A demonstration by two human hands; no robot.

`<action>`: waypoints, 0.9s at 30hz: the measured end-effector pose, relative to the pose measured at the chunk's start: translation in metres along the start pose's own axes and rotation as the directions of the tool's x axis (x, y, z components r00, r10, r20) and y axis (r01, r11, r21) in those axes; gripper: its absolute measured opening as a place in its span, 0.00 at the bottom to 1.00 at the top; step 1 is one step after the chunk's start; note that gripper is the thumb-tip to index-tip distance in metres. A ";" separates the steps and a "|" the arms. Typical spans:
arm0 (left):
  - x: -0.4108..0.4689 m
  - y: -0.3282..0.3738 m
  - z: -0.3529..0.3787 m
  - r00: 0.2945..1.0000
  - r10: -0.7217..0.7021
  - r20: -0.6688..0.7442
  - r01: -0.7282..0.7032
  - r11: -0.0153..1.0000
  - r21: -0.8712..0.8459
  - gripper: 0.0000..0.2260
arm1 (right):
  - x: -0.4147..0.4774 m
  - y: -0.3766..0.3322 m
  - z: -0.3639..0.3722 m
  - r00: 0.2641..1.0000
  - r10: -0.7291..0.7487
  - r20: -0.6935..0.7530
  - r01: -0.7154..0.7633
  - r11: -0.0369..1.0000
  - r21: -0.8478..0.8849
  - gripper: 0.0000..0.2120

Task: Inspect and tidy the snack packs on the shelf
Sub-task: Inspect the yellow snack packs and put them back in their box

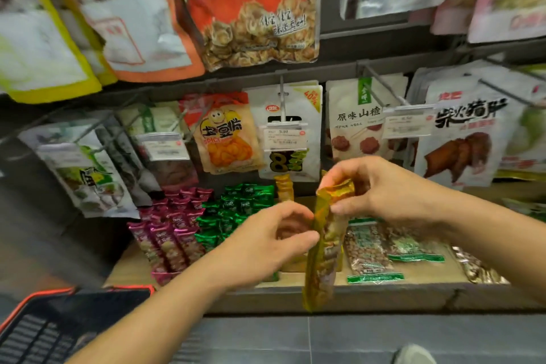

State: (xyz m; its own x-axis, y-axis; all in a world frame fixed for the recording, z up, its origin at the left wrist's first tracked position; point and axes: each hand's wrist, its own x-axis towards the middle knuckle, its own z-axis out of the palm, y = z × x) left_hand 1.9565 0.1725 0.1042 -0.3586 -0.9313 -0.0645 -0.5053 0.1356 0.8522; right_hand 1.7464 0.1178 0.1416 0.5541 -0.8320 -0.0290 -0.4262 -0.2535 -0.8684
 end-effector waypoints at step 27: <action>-0.057 0.030 -0.004 0.838 -0.004 -0.545 -0.274 0.861 -0.428 0.06 | -0.049 -0.036 0.090 0.997 -0.023 -0.067 0.046 0.932 0.360 0.15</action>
State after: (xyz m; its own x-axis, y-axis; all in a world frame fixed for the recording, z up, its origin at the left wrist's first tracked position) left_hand 1.9648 0.2278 0.1358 0.1294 -0.9656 0.2257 -0.0012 0.2275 0.9738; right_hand 1.7987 0.2119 0.1301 0.5143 -0.8573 0.0246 -0.1141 -0.0968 -0.9887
